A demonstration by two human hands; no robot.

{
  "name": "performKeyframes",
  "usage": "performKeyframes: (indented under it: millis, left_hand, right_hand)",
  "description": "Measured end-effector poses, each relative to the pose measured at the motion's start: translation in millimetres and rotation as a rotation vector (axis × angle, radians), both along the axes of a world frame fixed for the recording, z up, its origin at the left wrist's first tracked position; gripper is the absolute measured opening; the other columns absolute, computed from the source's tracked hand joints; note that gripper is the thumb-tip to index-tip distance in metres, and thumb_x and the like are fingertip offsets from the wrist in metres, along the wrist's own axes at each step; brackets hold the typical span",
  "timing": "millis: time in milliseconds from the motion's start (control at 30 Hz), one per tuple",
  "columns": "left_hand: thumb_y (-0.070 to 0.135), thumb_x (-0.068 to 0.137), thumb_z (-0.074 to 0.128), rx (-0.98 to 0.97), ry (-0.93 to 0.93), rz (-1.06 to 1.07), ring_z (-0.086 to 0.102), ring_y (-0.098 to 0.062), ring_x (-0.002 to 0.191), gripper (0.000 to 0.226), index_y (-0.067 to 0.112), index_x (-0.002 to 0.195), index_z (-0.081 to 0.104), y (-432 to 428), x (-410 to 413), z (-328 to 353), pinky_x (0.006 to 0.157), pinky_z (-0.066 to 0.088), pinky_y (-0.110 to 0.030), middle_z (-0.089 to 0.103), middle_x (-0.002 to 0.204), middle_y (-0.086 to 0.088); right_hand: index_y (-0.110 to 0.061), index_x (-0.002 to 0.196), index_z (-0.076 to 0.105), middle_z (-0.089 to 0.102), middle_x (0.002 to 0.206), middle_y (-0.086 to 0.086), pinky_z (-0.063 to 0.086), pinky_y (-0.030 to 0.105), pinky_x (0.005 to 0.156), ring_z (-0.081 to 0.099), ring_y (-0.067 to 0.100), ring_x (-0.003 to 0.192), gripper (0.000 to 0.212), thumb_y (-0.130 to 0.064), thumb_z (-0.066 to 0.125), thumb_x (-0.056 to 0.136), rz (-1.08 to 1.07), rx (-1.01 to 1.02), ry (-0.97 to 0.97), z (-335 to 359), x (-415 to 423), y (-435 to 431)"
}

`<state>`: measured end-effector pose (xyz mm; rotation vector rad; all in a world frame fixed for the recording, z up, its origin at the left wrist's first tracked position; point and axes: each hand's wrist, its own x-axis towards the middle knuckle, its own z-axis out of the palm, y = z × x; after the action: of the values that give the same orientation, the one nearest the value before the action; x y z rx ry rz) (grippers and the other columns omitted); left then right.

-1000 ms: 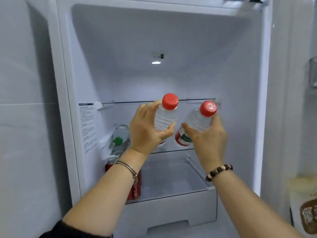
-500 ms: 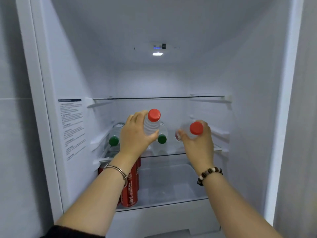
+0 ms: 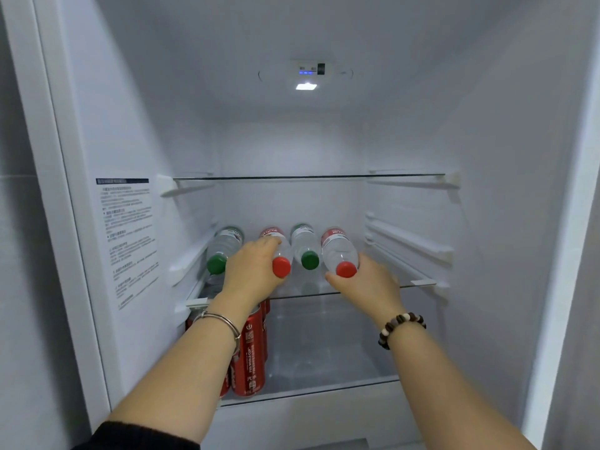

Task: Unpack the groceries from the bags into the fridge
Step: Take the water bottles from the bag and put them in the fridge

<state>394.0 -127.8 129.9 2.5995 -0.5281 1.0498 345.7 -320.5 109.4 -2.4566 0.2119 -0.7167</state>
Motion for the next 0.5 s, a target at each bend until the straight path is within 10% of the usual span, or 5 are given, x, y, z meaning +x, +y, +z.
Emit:
performKeyframes:
  millis: [233, 500]
  left_hand:
    - [0.055, 0.081, 0.052, 0.021, 0.024, 0.114, 0.048, -0.02, 0.116, 0.06, 0.022, 0.131, 0.048, -0.5, 2.4, -3.4, 0.09, 0.041, -0.035, 0.055, 0.128, 0.003]
    - [0.038, 0.091, 0.044, 0.082, 0.119, 0.277, 0.017, -0.026, 0.142, 0.056, 0.011, 0.14, 0.038, 1.6, 7.2, 0.4, 0.114, 0.013, -0.052, 0.038, 0.148, -0.004]
  right_hand:
    - [-0.024, 0.074, 0.049, 0.057, 0.066, -0.004, 0.045, 0.037, 0.075, 0.055, 0.022, 0.068, 0.029, -0.053, 0.041, 0.069, 0.045, 0.088, -0.006, 9.3, 16.8, 7.8]
    - [-0.015, 0.077, 0.059, 0.062, 0.067, 0.002, 0.049, 0.036, 0.074, 0.058, 0.023, 0.067, 0.034, -0.047, 0.048, 0.078, 0.084, -0.012, 0.062, 21.3, 41.1, 16.5]
